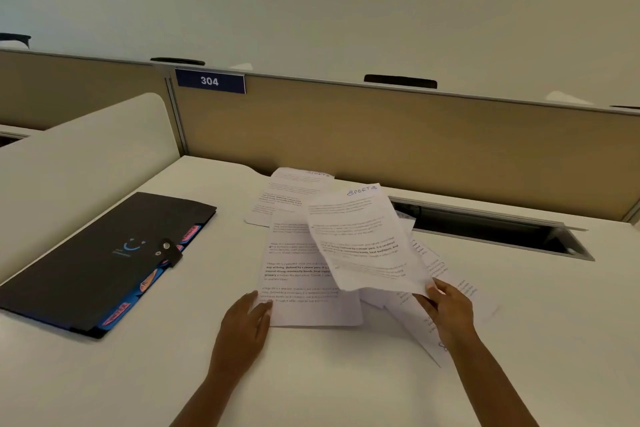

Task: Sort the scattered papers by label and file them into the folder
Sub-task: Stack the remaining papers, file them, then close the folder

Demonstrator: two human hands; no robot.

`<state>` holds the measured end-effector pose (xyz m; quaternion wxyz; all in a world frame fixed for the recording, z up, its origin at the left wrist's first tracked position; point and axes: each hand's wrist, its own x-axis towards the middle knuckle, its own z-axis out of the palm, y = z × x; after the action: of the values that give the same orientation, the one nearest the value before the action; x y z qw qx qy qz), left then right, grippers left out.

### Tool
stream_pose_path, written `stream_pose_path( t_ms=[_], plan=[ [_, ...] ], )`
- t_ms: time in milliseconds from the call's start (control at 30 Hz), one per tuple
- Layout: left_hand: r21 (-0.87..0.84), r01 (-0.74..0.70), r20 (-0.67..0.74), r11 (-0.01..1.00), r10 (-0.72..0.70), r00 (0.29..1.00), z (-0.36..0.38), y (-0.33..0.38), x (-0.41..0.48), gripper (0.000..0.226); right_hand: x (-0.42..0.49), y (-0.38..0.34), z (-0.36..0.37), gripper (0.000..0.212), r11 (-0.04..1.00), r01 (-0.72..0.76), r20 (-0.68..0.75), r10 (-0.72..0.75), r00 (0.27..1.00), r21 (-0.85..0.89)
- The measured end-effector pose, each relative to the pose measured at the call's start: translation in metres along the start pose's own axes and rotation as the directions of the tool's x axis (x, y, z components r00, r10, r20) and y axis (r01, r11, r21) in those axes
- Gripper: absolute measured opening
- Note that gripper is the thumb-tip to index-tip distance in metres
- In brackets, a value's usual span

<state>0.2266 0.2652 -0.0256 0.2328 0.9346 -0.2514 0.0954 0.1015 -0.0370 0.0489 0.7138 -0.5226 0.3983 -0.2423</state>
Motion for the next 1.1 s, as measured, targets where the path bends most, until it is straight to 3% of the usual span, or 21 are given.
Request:
stream_pose_path(
  t_ms=[133, 300, 400, 500, 567, 667, 800, 867, 967, 1033, 1100],
  plan=[
    [-0.14, -0.014, -0.077, 0.99, 0.003, 0.997, 0.001, 0.0, -0.006, 0.042, -0.004, -0.001, -0.01, 0.033, 0.989, -0.053, 0.024, 0.05, 0.998, 0.141],
    [-0.468, 0.231, -0.08, 0.853, -0.301, 0.95, -0.011, 0.016, 0.002, 0.026, -0.009, 0.002, -0.012, 0.028, 0.992, 0.038, -0.034, -0.034, 0.999, 0.117],
    [-0.687, 0.291, 0.007, 0.666, -0.394, 0.919, -0.028, 0.039, 0.019, 0.036, -0.012, 0.011, -0.002, 0.022, 0.992, 0.12, -0.046, -0.119, 0.992, 0.037],
    [-0.834, 0.452, 0.328, 0.315, -0.376, 0.867, -0.046, 0.061, 0.039, 0.048, -0.019, 0.024, 0.014, 0.013, 0.985, 0.167, 0.002, -0.167, 0.986, -0.046],
    [-0.827, 0.522, 0.45, 0.207, -0.311, 0.837, -0.051, 0.067, 0.048, 0.043, -0.026, 0.033, 0.024, 0.008, 0.974, 0.202, 0.058, -0.197, 0.979, -0.105],
    [-0.857, 0.493, 0.442, 0.149, -0.28, 0.852, -0.047, 0.061, 0.05, 0.052, -0.034, 0.044, 0.037, 0.012, 0.944, 0.264, 0.142, -0.238, 0.961, -0.2],
    [-0.863, 0.481, 0.378, 0.155, -0.435, 0.818, -0.044, 0.043, 0.045, 0.039, -0.039, 0.051, 0.046, 0.017, 0.899, 0.308, 0.25, -0.235, 0.939, -0.313],
    [-0.853, 0.501, 0.366, 0.146, -0.516, 0.775, -0.042, 0.029, 0.042, 0.037, -0.036, 0.056, 0.048, 0.021, 0.798, 0.347, 0.264, -0.242, 0.934, -0.493],
    [-0.834, 0.524, 0.334, 0.171, -0.599, 0.728, -0.039, 0.008, 0.037, 0.039, -0.031, 0.064, 0.056, 0.028, 0.436, 0.405, 0.314, -0.268, 0.911, -0.804],
    [-0.83, 0.526, 0.325, 0.185, -0.606, 0.726, -0.038, 0.0, 0.034, 0.041, -0.034, 0.065, 0.065, 0.039, 0.24, 0.374, 0.328, -0.212, 0.921, -0.896],
    [-0.823, 0.536, 0.331, 0.19, -0.606, 0.723, -0.04, -0.004, 0.032, 0.041, -0.037, 0.064, 0.076, 0.044, 0.164, 0.346, 0.32, -0.165, 0.933, -0.924]
  ],
)
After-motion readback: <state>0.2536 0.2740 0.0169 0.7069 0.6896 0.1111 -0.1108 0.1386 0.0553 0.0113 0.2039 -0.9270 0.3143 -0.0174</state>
